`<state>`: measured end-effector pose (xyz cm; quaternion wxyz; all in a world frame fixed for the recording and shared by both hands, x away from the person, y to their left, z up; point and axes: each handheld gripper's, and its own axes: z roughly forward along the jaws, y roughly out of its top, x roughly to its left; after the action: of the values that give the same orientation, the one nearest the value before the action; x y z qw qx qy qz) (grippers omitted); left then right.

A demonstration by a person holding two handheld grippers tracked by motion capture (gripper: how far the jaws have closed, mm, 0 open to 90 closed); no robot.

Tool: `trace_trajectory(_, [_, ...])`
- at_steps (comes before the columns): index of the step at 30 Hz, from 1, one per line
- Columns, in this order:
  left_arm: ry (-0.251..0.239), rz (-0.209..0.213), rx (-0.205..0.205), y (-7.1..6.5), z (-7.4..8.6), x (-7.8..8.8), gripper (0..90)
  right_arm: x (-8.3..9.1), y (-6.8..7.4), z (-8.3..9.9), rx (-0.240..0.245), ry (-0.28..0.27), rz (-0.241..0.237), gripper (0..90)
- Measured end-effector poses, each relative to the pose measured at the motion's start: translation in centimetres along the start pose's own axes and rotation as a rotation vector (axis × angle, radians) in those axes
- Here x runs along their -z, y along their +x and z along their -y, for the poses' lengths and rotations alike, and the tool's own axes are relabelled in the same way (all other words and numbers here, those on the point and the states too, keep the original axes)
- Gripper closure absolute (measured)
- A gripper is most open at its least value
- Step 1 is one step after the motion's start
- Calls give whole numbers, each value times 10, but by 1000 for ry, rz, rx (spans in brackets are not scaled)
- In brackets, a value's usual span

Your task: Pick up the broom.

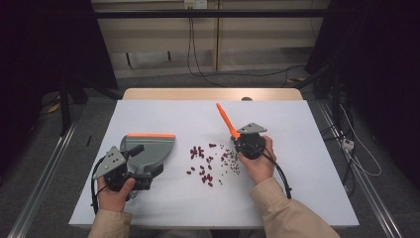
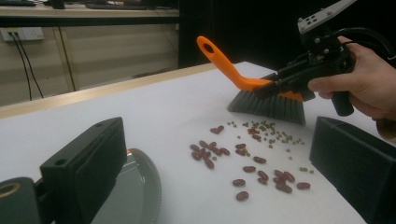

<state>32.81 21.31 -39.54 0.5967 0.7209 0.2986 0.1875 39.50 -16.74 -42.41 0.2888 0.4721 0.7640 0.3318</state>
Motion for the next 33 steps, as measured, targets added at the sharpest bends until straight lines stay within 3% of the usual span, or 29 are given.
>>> trace_trajectory(13, [-1, 5, -1, -1, -1, -1, 38, -2, 24, -6, -15, -17, -37, 710])
trace_trajectory(18, [-1, 6, 0, -1, 0, -1, 38, -4, 35, -8, 18, -21, -39, 710])
trace_trajectory(33, [1, 5, -1, -1, 0, -1, 38, 0, 43, -8, 24, -33, -82, 711])
